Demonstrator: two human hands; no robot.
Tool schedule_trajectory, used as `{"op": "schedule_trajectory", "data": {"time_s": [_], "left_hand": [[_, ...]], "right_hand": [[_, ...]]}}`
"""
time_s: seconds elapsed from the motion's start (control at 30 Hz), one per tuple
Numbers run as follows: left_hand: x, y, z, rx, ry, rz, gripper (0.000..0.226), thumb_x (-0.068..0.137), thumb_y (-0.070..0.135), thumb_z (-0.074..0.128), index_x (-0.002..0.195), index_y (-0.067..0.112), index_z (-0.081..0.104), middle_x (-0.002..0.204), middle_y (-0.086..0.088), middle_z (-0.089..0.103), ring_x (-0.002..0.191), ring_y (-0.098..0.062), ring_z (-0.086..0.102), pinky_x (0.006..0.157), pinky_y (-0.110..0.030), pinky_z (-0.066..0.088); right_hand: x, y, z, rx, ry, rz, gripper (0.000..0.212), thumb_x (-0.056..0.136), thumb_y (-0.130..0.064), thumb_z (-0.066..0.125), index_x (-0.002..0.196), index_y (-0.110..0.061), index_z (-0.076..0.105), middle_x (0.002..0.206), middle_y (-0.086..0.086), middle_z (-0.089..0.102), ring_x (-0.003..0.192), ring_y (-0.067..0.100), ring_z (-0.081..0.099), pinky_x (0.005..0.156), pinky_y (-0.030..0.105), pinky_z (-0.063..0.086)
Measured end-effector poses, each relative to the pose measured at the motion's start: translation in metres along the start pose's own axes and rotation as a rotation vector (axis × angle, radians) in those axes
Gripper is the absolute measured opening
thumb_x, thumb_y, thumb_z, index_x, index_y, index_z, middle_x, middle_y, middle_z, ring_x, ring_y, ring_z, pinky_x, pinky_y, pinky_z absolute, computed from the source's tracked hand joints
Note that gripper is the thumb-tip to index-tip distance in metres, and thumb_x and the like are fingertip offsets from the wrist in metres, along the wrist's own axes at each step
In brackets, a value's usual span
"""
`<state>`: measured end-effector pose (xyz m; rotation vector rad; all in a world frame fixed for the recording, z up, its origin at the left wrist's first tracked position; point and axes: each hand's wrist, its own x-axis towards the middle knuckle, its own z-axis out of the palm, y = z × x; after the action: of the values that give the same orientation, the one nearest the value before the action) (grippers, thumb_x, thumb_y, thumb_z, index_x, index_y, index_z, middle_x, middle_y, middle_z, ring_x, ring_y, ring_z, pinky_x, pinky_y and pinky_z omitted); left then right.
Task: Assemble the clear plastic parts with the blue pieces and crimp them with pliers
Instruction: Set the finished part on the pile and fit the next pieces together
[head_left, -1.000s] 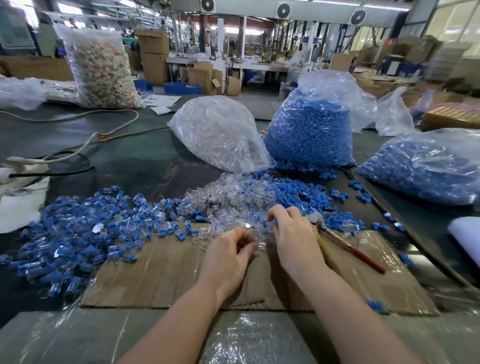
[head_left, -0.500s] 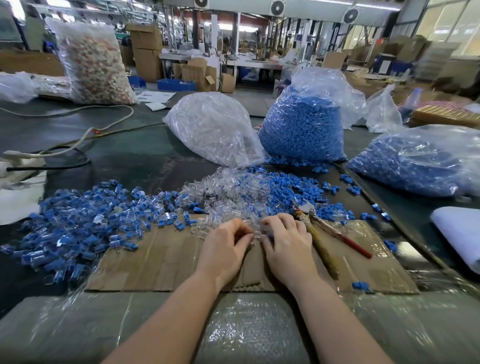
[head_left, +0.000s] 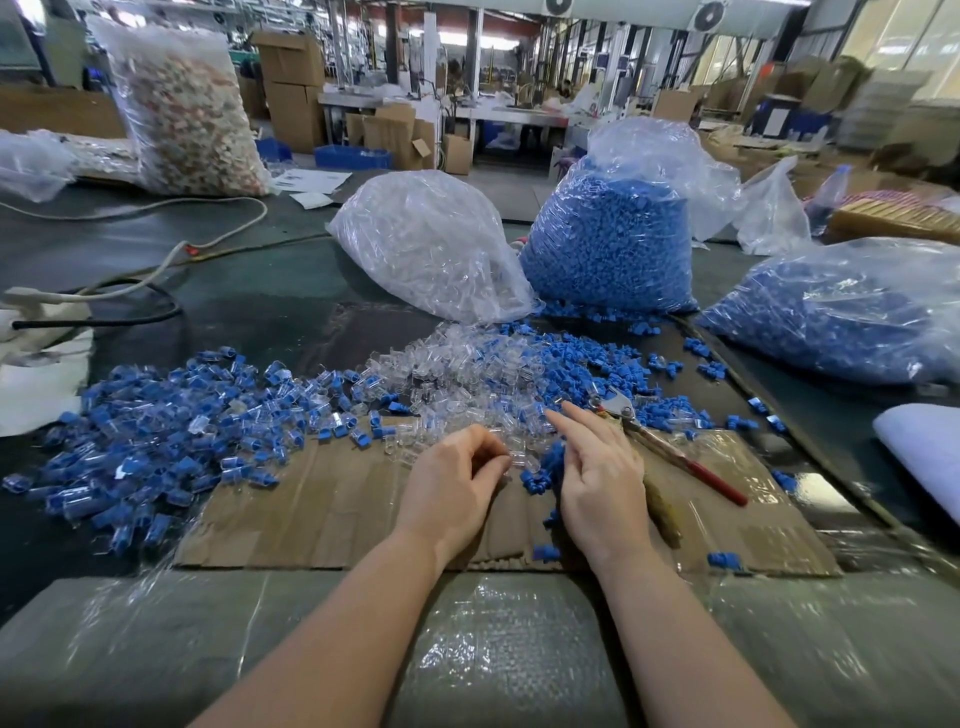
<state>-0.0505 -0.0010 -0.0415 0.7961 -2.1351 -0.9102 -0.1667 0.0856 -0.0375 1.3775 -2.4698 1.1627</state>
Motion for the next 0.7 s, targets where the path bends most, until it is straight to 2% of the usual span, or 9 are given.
{"op": "schedule_trajectory", "data": {"time_s": [0.27,0.47,0.57,0.7], "left_hand": [[-0.001,0.001,-0.002,-0.001,-0.011,-0.013,0.014,0.086,0.017,0.064,0.08,0.029,0.059,0.073,0.018,0.058,0.067,0.01,0.053,0.064,-0.001,0.04],[-0.002,0.001,-0.003,0.006,-0.02,-0.022,0.014,0.086,0.018,0.064,0.081,0.029,0.058,0.075,0.018,0.057,0.072,0.006,0.054,0.066,0.0,0.039],[-0.001,0.0,-0.004,0.005,-0.018,-0.02,0.012,0.086,0.019,0.064,0.081,0.029,0.059,0.076,0.018,0.058,0.073,0.005,0.054,0.066,0.0,0.04],[0.0,-0.002,-0.004,0.005,-0.016,-0.017,0.013,0.086,0.019,0.065,0.081,0.029,0.059,0.075,0.018,0.058,0.072,0.005,0.054,0.065,0.0,0.039]], "right_hand": [[-0.003,-0.002,-0.001,0.019,0.108,-0.049,0.03,0.088,0.002,0.052,0.107,-0.015,0.068,0.112,-0.001,0.061,0.107,0.02,0.05,0.096,0.039,0.035],[-0.002,-0.007,-0.005,-0.026,0.068,-0.081,0.027,0.085,0.004,0.055,0.098,-0.015,0.07,0.103,-0.001,0.062,0.101,0.022,0.051,0.089,0.039,0.037],[0.0,-0.011,-0.01,-0.077,0.014,-0.092,0.019,0.085,-0.005,0.06,0.094,-0.019,0.069,0.099,-0.005,0.062,0.101,0.02,0.051,0.087,0.037,0.035],[0.001,-0.017,-0.013,-0.204,-0.083,-0.121,0.009,0.086,-0.03,0.063,0.092,-0.027,0.068,0.095,-0.009,0.06,0.101,0.016,0.048,0.09,0.037,0.031]]}}
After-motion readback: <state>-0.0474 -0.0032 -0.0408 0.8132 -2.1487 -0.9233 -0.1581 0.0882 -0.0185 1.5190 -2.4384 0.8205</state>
